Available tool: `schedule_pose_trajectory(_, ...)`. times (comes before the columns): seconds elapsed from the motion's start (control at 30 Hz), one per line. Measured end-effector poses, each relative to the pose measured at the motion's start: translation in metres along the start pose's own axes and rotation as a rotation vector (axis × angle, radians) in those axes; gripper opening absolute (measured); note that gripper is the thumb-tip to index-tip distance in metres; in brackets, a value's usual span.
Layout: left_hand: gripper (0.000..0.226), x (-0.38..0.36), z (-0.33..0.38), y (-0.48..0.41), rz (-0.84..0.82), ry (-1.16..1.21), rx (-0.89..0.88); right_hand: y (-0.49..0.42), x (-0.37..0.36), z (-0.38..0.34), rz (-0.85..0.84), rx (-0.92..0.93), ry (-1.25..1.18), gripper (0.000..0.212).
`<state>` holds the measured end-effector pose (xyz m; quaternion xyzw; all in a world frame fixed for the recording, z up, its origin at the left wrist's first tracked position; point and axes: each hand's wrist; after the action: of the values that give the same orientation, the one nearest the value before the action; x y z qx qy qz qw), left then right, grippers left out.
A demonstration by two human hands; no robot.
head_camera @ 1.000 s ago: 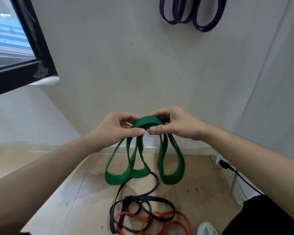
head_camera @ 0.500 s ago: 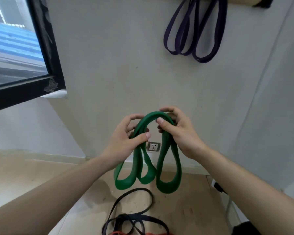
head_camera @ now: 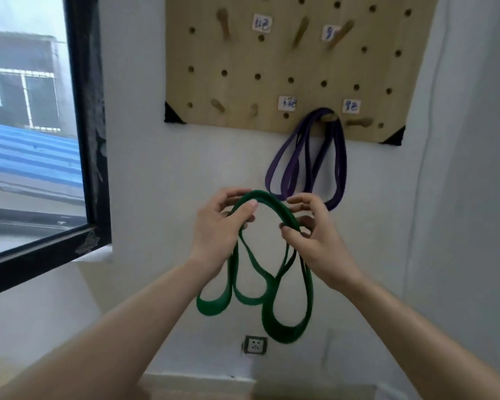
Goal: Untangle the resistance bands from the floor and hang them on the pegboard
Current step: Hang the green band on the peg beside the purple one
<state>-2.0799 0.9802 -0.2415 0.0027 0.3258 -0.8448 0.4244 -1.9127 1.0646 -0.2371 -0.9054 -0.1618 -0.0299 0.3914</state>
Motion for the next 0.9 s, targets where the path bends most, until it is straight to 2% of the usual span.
schedule_pose_trajectory(0.1,0.014,-0.021,0.021,-0.029,0.030,0.027,-0.033,-0.036,0.006,-0.019,0.037,0.139,0.084,0.035)
schedule_pose_trajectory(0.23,0.013,-0.047,0.043,-0.062,0.038,0.021,-0.096,-0.083,0.016,-0.039,0.107,0.193,0.086,0.033)
schedule_pose_trajectory(0.37,0.017,-0.074,0.056,-0.088,0.009,0.037,-0.078,-0.120,0.033,-0.051,0.144,0.258,0.103,0.033)
schedule_pose_trajectory(0.6,0.010,-0.144,0.069,-0.114,-0.022,0.093,-0.084,-0.167,0.080,-0.053,0.261,0.275,0.115,0.025)
schedule_pose_trajectory(0.73,0.014,-0.191,0.066,-0.112,-0.089,0.097,-0.105,-0.182,0.112,-0.045,0.368,0.308,0.179,0.026)
schedule_pose_trajectory(0.9,0.021,-0.234,0.049,-0.095,-0.149,0.093,-0.138,-0.200,0.150,-0.025,0.392,0.255,0.186,0.027)
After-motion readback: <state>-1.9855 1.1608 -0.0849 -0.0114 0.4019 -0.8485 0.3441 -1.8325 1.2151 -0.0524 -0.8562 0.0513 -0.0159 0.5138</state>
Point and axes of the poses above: each hand's wrist, its own y-axis away from the middle knuckle, its own x-axis out of the back of the hand, z = x × y, and after that the axes turned 14 degrees about z, right-handed
